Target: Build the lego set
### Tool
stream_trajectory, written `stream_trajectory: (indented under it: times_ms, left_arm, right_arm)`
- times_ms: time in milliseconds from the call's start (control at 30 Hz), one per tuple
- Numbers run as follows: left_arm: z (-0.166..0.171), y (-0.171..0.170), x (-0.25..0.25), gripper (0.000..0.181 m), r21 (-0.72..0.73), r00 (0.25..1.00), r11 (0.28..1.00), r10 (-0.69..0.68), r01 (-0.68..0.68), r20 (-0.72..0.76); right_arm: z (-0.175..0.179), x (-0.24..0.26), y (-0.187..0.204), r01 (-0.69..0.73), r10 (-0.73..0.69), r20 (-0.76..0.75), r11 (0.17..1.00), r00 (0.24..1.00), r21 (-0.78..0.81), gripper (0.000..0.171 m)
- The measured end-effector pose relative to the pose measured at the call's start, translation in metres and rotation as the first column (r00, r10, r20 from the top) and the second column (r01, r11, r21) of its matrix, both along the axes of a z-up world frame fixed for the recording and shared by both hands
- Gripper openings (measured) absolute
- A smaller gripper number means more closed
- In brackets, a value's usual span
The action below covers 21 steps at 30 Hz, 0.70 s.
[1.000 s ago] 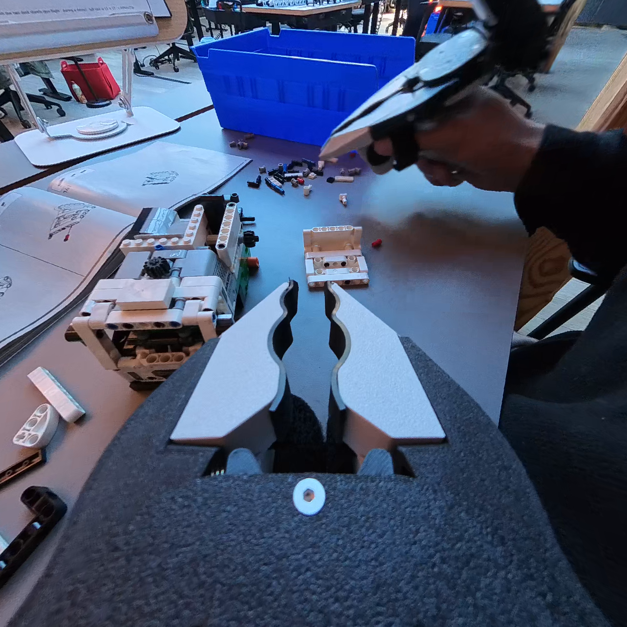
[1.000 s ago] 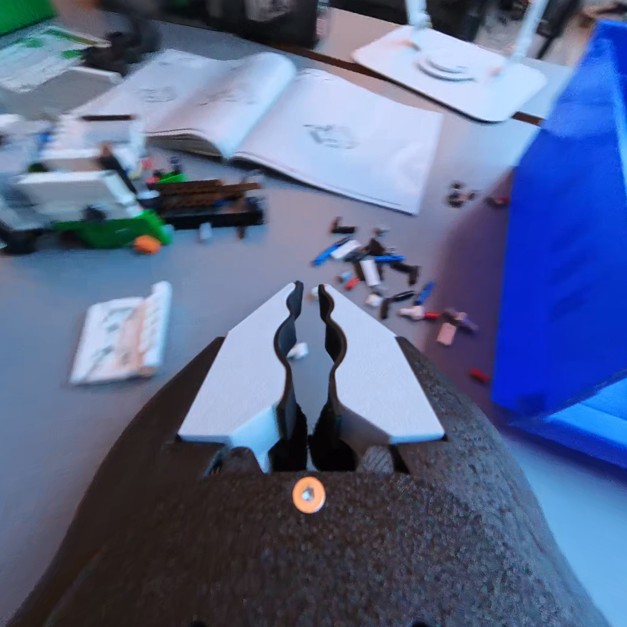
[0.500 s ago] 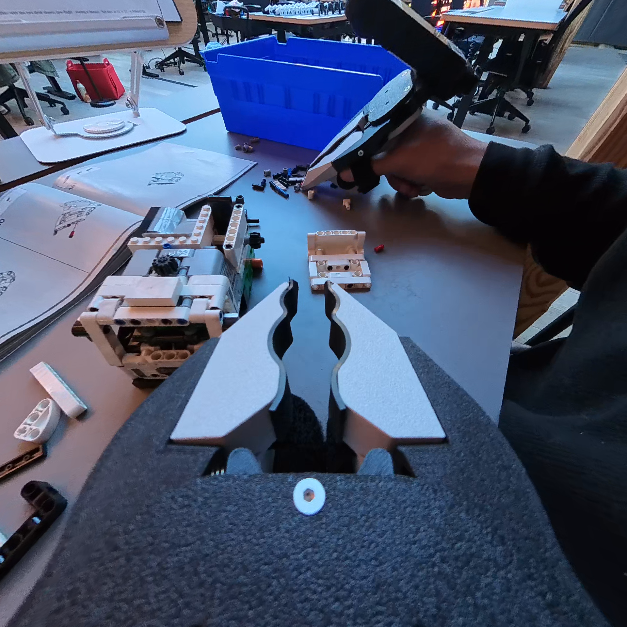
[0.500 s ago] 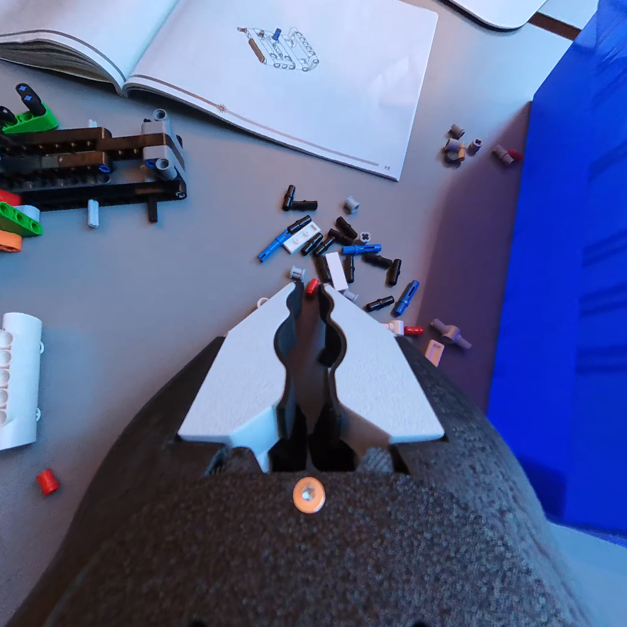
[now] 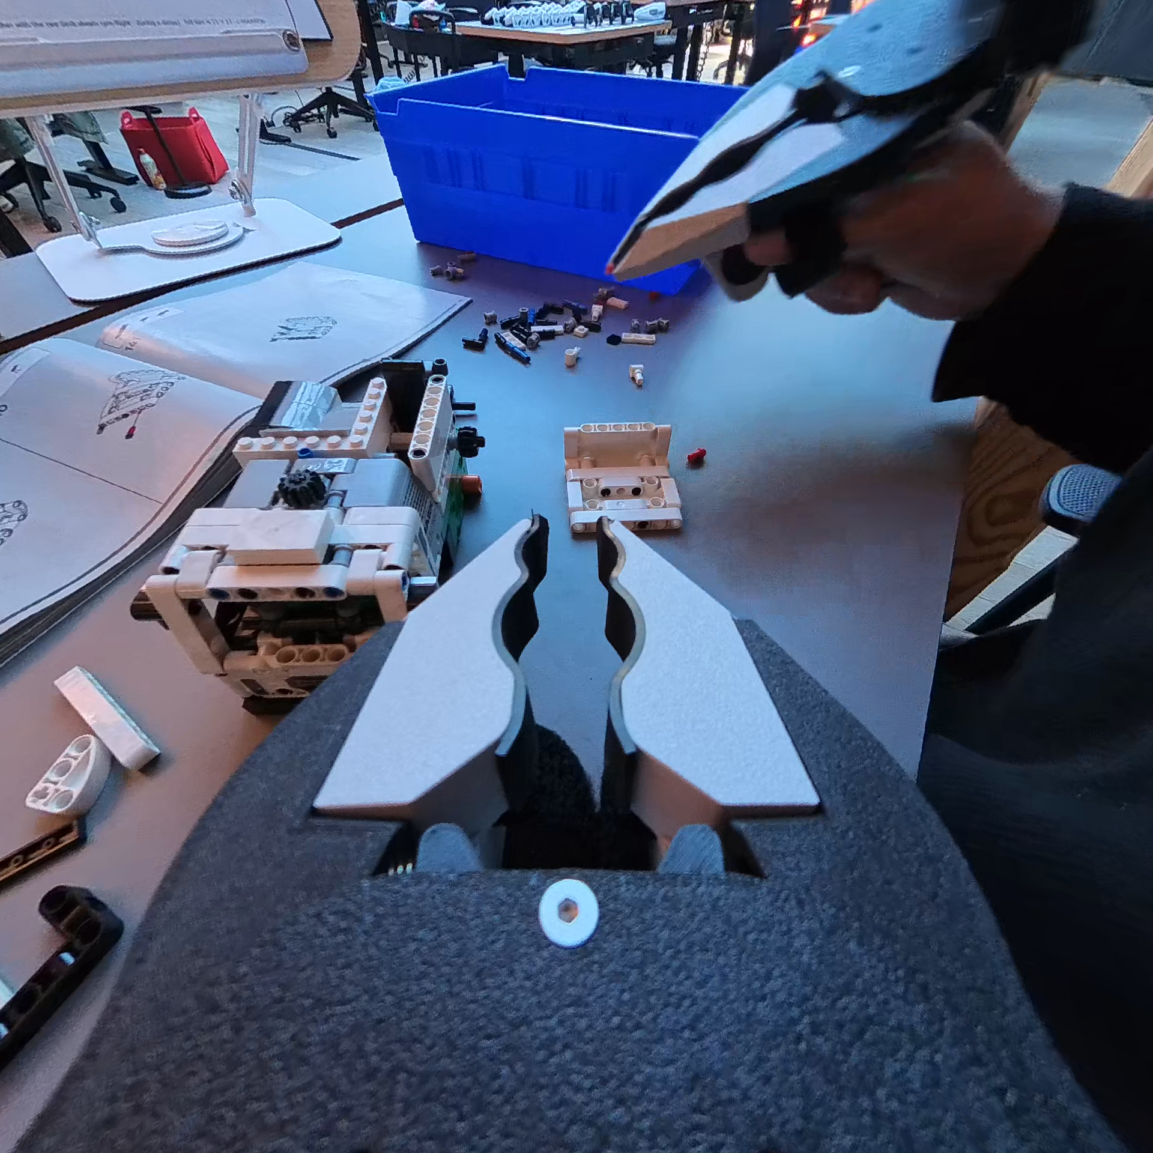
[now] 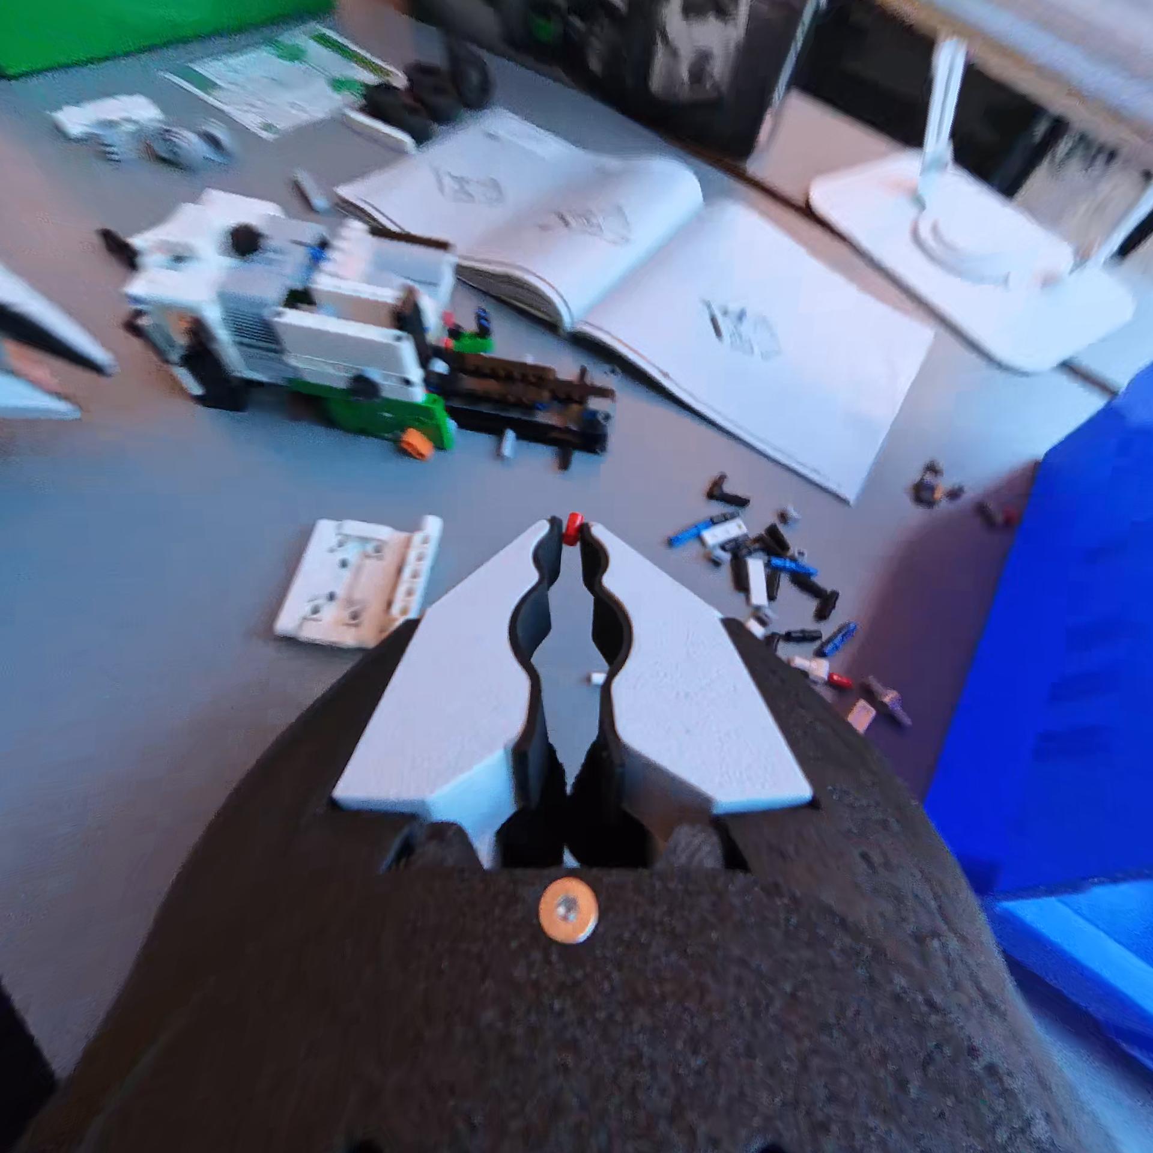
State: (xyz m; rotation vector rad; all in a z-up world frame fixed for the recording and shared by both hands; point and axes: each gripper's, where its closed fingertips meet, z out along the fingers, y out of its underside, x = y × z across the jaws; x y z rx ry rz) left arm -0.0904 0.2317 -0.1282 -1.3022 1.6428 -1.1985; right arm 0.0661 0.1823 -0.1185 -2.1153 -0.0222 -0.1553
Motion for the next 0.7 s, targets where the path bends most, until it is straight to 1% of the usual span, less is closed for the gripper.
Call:
stream_trajectory:
  times_ms: [33, 67, 167, 200, 300, 433, 533, 700]
  left_arm:
    - [0.0, 0.0, 0.0, 0.014, 0.001, 1.0, 1.0, 0.0, 0.0, -0.001]
    - [0.0, 0.0, 0.0, 0.015, 0.003, 1.0, 1.0, -0.001, 0.001, -0.002]
    - [-0.001, -0.001, 0.0, 0.014, 0.005, 1.0, 1.0, -0.002, 0.002, -0.003]
    - [-0.001, -0.001, 0.0, 0.015, 0.006, 1.0, 1.0, -0.002, 0.002, -0.003]
    - [-0.001, -0.001, 0.0, 0.015, 0.007, 1.0, 1.0, -0.006, 0.006, -0.008]
    - [-0.001, -0.003, 0.0, 0.014, 0.012, 1.0, 1.0, -0.012, 0.012, -0.005]
    - [0.0, -0.003, -0.001, 0.014, 0.016, 1.0, 1.0, -0.01, 0.01, 0.001]
    - [0.0, -0.002, 0.0, 0.014, 0.02, 1.0, 1.0, -0.008, 0.008, 0.002]
  right_arm:
    - [0.007, -0.011, -0.004, -0.021, 0.019, 0.039, 0.999, 0.999, 0.035, 0.005]
    - [0.008, -0.024, -0.008, -0.042, 0.04, 0.047, 0.998, 0.998, 0.052, 0.005]
    - [-0.011, -0.072, -0.017, -0.138, 0.138, -0.095, 0.99, 0.986, 0.011, 0.005]
    - [-0.019, -0.08, -0.02, -0.138, 0.136, -0.122, 0.99, 0.983, -0.008, 0.005]
    - [-0.04, -0.088, -0.024, -0.104, 0.095, -0.149, 0.993, 0.984, -0.055, 0.005]
    - [-0.051, -0.084, -0.021, -0.052, 0.04, -0.151, 0.996, 0.988, -0.076, 0.005]
    - [-0.061, -0.08, -0.022, -0.035, 0.021, -0.118, 0.992, 0.993, -0.118, 0.005]
    - [-0.07, -0.08, -0.023, -0.042, 0.033, -0.058, 0.985, 0.998, -0.165, 0.005]
